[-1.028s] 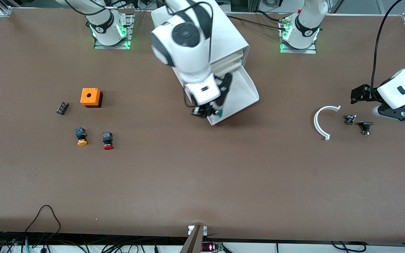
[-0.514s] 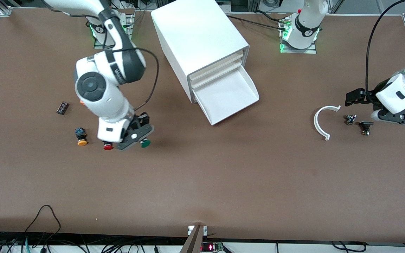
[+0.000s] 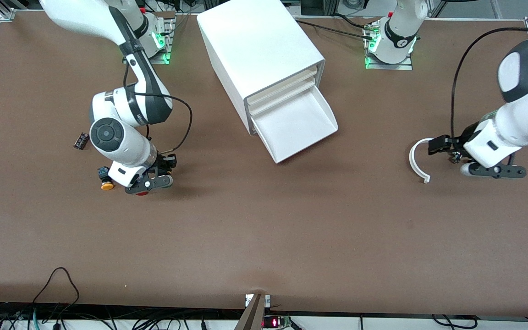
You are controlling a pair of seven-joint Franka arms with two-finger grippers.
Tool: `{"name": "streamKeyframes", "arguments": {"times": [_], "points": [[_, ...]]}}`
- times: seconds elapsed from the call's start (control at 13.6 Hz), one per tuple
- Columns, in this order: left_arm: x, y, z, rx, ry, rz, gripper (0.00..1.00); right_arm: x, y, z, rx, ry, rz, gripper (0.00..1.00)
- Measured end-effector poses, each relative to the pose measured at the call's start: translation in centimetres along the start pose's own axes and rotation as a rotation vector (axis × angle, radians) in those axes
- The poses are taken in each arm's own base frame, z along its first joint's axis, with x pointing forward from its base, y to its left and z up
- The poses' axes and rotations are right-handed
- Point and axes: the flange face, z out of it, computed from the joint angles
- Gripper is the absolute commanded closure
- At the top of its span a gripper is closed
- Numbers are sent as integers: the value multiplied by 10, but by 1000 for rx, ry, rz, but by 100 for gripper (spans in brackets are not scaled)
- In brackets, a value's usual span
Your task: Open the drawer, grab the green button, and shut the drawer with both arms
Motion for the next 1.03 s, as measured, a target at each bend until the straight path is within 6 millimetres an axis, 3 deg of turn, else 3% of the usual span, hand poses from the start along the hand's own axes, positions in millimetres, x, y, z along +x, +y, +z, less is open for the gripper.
{"name": "streamKeyframes", "arguments": {"times": [0.22, 0.59, 0.66, 0.81, 1.03], "points": [[0, 26, 42, -20, 32, -44, 0, -21, 1, 39, -3, -11, 38, 70], [-8, 56, 110, -45, 93, -104, 0, -27, -6, 73, -5, -19, 100, 65], [-11, 63, 124, -53, 104, -119, 0, -28, -8, 80, -6, -25, 100, 59], [-17, 83, 149, -67, 115, -151, 0, -28, -8, 90, -9, -32, 109, 0], [-24, 116, 184, -93, 122, -198, 0, -23, -10, 80, -4, -8, 160, 0]]}}
